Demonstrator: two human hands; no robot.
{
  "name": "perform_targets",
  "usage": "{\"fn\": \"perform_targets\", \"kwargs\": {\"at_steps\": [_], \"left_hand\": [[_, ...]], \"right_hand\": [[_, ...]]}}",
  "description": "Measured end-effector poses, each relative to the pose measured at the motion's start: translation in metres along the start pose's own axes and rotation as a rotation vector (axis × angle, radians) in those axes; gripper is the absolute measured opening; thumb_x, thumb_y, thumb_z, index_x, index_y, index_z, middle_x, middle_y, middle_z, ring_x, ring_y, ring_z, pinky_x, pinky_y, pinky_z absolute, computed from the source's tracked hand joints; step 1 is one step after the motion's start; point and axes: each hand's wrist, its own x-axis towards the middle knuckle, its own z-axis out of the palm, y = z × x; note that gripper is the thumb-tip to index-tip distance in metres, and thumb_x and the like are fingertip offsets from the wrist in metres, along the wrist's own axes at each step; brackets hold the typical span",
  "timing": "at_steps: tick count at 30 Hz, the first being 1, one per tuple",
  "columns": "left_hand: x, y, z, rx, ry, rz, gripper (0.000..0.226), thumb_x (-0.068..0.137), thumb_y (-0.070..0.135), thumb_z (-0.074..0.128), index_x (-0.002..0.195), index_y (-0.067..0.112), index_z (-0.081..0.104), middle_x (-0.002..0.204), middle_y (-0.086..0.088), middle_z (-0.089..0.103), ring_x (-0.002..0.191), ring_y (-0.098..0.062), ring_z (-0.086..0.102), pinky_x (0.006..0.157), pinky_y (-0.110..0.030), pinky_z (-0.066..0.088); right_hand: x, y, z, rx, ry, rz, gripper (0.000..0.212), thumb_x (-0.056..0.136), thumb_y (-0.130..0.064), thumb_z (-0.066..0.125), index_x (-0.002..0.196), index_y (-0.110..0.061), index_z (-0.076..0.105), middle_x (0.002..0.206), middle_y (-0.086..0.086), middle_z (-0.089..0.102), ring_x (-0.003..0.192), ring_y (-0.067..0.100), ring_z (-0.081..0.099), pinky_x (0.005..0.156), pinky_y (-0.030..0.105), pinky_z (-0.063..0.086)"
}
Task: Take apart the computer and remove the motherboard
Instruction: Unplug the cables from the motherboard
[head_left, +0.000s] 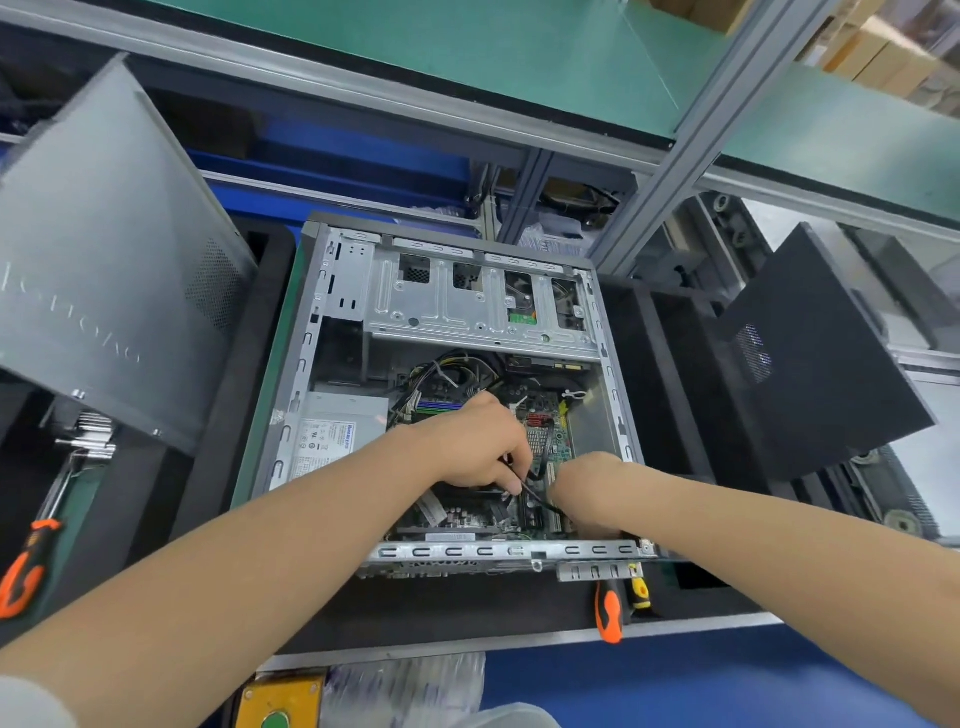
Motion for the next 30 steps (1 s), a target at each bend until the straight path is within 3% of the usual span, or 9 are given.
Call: {"fn": "perform_targets", "kwargs": {"at_steps": [4, 7, 10, 12, 14, 16, 21, 25, 30], "left_hand": [[-0.008, 0.003, -0.008, -0.029, 0.009, 0.048, 0.019, 0.093, 0.049, 0.070, 0.080, 0.037, 0.061, 0.095, 0.017, 0.065, 0.098, -0.013, 0.054, 0.113, -0.041, 0.025], [-0.013, 0.006, -0.012, -0.233, 0.084, 0.012, 0.043, 0.093, 0.051, 0.067, 0.062, 0.024, 0.057, 0.076, 0.007, 0.062, 0.076, -0.016, 0.057, 0.101, -0.027, 0.034], [-0.013, 0.008, -0.013, -0.263, 0.182, -0.024, 0.054, 0.093, 0.025, 0.067, 0.048, 0.012, 0.039, 0.065, -0.023, 0.052, 0.055, -0.028, 0.043, 0.072, -0.027, 0.038], [-0.013, 0.009, -0.014, -0.211, 0.206, -0.026, 0.048, 0.083, 0.012, 0.066, 0.049, 0.014, 0.033, 0.066, -0.027, 0.050, 0.059, -0.033, 0.041, 0.079, -0.026, 0.033], [-0.014, 0.008, -0.014, -0.151, 0.216, -0.033, 0.040, 0.077, 0.012, 0.069, 0.054, 0.019, 0.037, 0.062, -0.014, 0.053, 0.062, -0.027, 0.047, 0.091, -0.031, 0.036], [-0.012, 0.005, -0.012, -0.107, 0.251, -0.050, 0.032, 0.076, 0.015, 0.073, 0.072, 0.023, 0.042, 0.067, 0.006, 0.054, 0.069, -0.015, 0.050, 0.099, -0.036, 0.035], [-0.009, -0.001, -0.009, -0.064, 0.224, -0.125, 0.032, 0.089, 0.027, 0.077, 0.105, 0.031, 0.050, 0.094, 0.010, 0.058, 0.098, -0.016, 0.050, 0.112, -0.042, 0.031], [-0.010, -0.002, -0.009, -0.004, 0.231, -0.047, 0.026, 0.089, 0.021, 0.078, 0.110, 0.029, 0.064, 0.100, 0.015, 0.062, 0.106, -0.013, 0.052, 0.112, -0.038, 0.026], [-0.010, -0.002, -0.010, 0.054, 0.273, -0.036, 0.026, 0.085, 0.019, 0.079, 0.105, 0.031, 0.067, 0.106, 0.014, 0.049, 0.115, -0.017, 0.048, 0.114, -0.038, 0.022]], "right_hand": [[-0.004, 0.002, -0.007, 0.121, 0.073, 0.027, 0.029, 0.099, -0.011, 0.059, 0.127, -0.008, 0.064, 0.086, 0.003, 0.048, 0.076, 0.021, 0.054, 0.073, 0.034, 0.049], [-0.003, 0.004, -0.007, 0.203, 0.130, 0.017, 0.031, 0.099, -0.011, 0.060, 0.130, -0.005, 0.061, 0.105, 0.008, 0.062, 0.088, 0.025, 0.059, 0.078, 0.035, 0.050], [-0.003, 0.008, -0.013, 0.233, 0.144, 0.039, 0.030, 0.100, -0.010, 0.058, 0.129, -0.003, 0.058, 0.115, 0.011, 0.064, 0.088, 0.023, 0.057, 0.075, 0.031, 0.046], [0.001, 0.013, -0.020, 0.324, 0.203, 0.127, 0.028, 0.098, -0.005, 0.059, 0.125, -0.002, 0.058, 0.108, 0.010, 0.061, 0.077, 0.019, 0.056, 0.073, 0.029, 0.046], [0.004, 0.019, -0.029, 0.352, 0.269, 0.198, 0.029, 0.096, -0.004, 0.061, 0.126, -0.002, 0.059, 0.120, 0.013, 0.060, 0.091, 0.023, 0.066, 0.073, 0.030, 0.047], [0.011, 0.025, -0.036, 0.382, 0.338, 0.259, 0.034, 0.096, -0.004, 0.060, 0.130, -0.005, 0.059, 0.128, 0.015, 0.059, 0.107, 0.029, 0.068, 0.071, 0.032, 0.047], [0.027, 0.030, -0.044, 0.421, 0.389, 0.332, 0.033, 0.095, -0.007, 0.061, 0.128, -0.011, 0.064, 0.125, 0.007, 0.065, 0.113, 0.030, 0.067, 0.072, 0.036, 0.048], [0.038, 0.032, -0.050, 0.376, 0.351, 0.273, 0.037, 0.095, -0.018, 0.067, 0.130, -0.011, 0.061, 0.125, 0.005, 0.063, 0.115, 0.029, 0.066, 0.073, 0.037, 0.048], [0.049, 0.036, -0.056, 0.340, 0.373, 0.258, 0.033, 0.095, -0.020, 0.066, 0.127, -0.012, 0.060, 0.121, 0.002, 0.064, 0.113, 0.025, 0.066, 0.072, 0.036, 0.050]]}}
